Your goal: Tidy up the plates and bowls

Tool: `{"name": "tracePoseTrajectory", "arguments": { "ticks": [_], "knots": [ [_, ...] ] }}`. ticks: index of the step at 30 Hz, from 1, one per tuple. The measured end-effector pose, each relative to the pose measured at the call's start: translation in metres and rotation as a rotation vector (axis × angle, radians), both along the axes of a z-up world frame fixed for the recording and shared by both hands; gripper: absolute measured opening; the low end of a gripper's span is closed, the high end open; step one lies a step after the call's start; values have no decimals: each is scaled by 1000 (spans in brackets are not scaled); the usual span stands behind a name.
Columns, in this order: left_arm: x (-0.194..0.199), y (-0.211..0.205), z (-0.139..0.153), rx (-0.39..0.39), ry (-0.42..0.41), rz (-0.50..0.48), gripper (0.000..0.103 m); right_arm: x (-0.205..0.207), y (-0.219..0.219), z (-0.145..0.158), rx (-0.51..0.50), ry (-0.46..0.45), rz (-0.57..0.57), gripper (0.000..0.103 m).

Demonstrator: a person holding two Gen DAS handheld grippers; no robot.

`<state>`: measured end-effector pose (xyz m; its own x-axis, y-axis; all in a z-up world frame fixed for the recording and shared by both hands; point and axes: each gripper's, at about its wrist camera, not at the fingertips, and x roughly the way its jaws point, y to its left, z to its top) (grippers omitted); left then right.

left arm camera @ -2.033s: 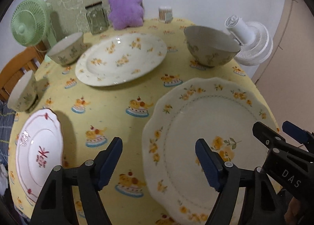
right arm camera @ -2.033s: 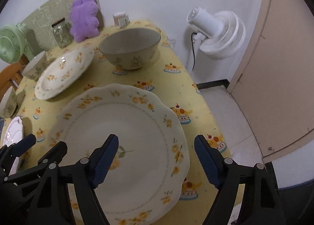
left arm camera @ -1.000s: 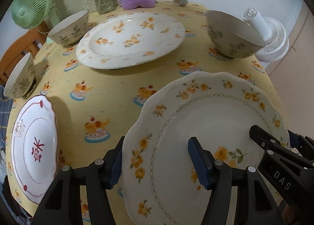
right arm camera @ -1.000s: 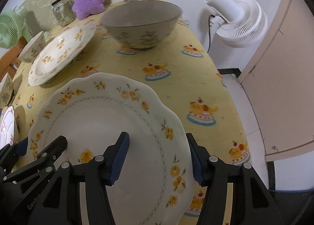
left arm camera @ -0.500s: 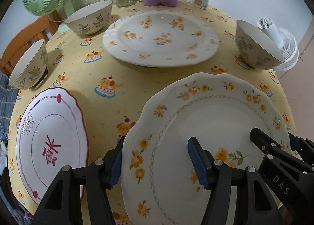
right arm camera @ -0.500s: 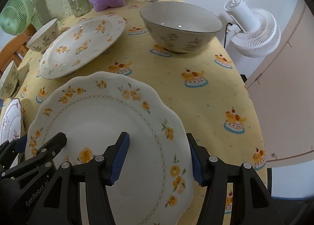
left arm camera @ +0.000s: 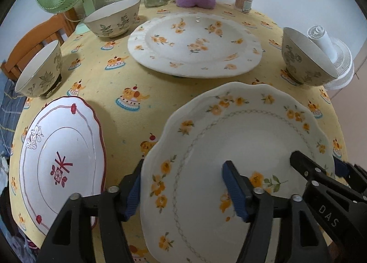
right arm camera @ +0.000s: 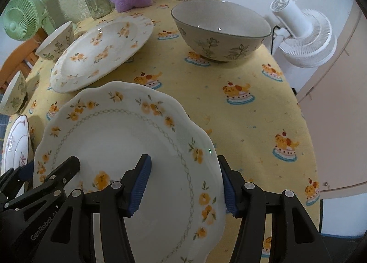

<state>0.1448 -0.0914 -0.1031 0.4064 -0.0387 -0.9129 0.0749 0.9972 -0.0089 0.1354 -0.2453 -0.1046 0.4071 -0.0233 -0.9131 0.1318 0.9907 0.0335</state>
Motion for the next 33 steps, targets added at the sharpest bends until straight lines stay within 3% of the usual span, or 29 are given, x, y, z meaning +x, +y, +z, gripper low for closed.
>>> {"name": "tracePoseTrajectory", "arguments": {
  "ticks": [4,10,24,33],
  "knots": [
    [-4,-3,12,26,-34,9,75,-4,6,17,-38,-80,61,66],
    [-10,9,32,13,-81,20,87,-9,5,35,-23,-119,43,75],
    [-2,55,83,-42,-200,-73,96,-18,43,89,-26,-220,-56,76],
    [26,70,107,-48,-261,-116,103,3,60,121,-74,-277,-98,76]
  ]
}}
